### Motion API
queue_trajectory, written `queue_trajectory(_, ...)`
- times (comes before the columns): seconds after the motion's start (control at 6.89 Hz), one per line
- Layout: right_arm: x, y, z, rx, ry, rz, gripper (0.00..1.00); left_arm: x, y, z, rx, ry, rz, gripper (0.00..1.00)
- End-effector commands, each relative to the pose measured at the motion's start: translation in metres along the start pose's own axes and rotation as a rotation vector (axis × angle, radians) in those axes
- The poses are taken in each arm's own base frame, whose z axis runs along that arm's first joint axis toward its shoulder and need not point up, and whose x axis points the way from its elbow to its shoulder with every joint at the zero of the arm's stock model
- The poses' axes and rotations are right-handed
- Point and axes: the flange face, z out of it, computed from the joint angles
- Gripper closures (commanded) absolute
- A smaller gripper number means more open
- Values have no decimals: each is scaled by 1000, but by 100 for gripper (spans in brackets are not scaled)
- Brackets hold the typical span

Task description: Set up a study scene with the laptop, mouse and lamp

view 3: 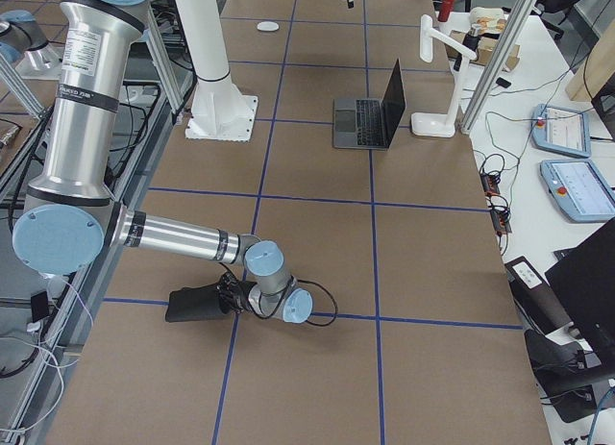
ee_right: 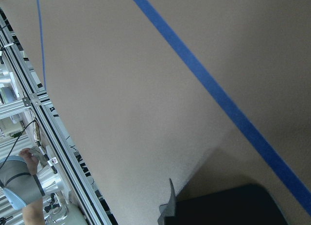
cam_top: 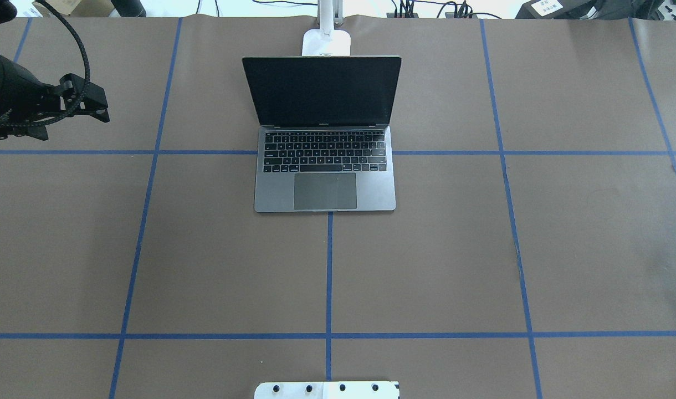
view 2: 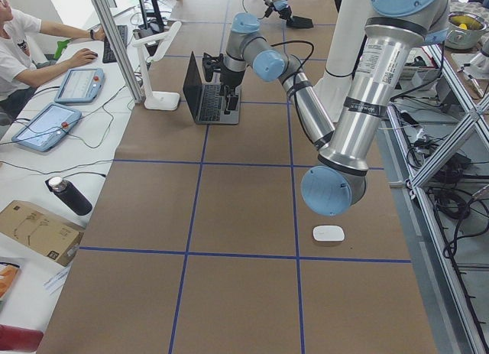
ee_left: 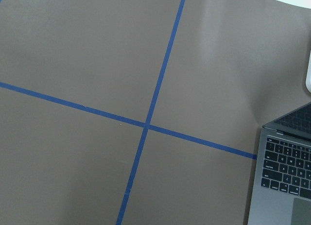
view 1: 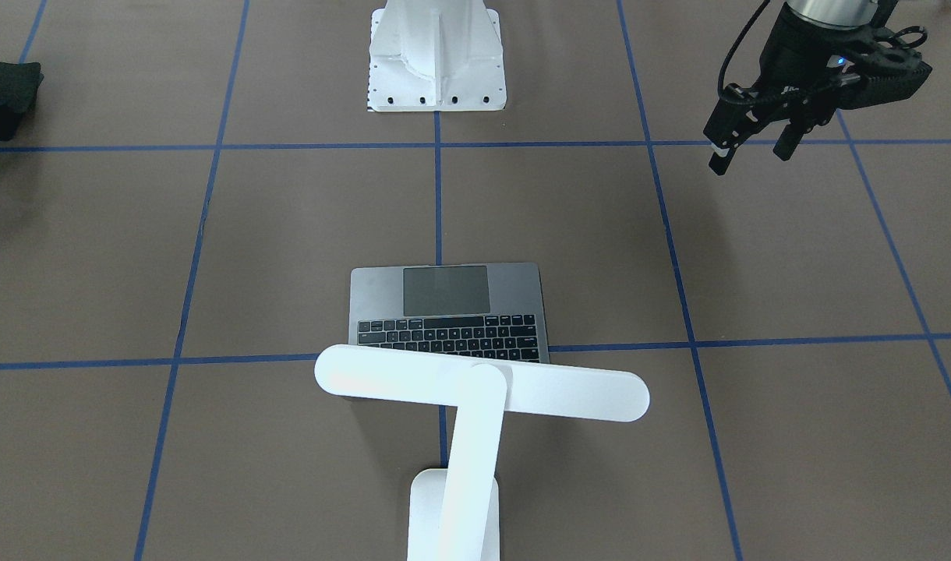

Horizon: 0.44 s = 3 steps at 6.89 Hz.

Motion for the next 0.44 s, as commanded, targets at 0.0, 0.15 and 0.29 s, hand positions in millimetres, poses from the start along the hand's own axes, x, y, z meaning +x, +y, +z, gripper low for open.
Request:
queue_trajectory(0.0, -8, -8, -5, 5, 10, -16, 100, 2, 0, -1, 1, 3, -2, 1)
queue_trajectory(0.15, -20, -8, -25, 61, 25, 3, 100, 2, 0, -1, -1, 3, -2, 1)
queue_trajectory(0.29, -56, -36, -49, 64, 21, 30, 100, 2, 0, -1, -2, 3, -11, 1)
